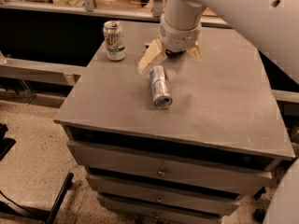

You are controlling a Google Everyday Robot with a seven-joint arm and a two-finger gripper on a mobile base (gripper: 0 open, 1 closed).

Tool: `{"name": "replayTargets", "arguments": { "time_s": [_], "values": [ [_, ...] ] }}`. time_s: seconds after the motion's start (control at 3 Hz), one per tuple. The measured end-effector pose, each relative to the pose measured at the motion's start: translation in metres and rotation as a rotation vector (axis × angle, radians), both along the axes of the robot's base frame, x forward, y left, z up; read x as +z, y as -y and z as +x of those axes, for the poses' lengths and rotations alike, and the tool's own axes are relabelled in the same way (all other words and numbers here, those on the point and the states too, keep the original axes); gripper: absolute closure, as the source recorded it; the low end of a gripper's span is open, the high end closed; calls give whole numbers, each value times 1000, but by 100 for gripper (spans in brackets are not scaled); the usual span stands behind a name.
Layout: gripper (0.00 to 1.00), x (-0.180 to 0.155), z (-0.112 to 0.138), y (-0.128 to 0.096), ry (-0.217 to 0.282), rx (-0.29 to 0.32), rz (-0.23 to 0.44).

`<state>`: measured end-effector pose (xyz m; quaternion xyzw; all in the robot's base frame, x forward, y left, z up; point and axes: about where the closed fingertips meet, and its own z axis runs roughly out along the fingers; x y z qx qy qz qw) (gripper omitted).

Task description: Pick redbull can

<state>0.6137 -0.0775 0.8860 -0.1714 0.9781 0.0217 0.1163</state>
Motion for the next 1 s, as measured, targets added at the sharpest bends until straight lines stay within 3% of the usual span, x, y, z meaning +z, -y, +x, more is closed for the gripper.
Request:
{"name": "replayTargets", "arguments": {
  "time_s": [0.67,1.0],
  "values": [
    [0,-32,-1,-27,-86,-139,29],
    [0,-41,0,-31,-84,-151,21]
  ]
}}
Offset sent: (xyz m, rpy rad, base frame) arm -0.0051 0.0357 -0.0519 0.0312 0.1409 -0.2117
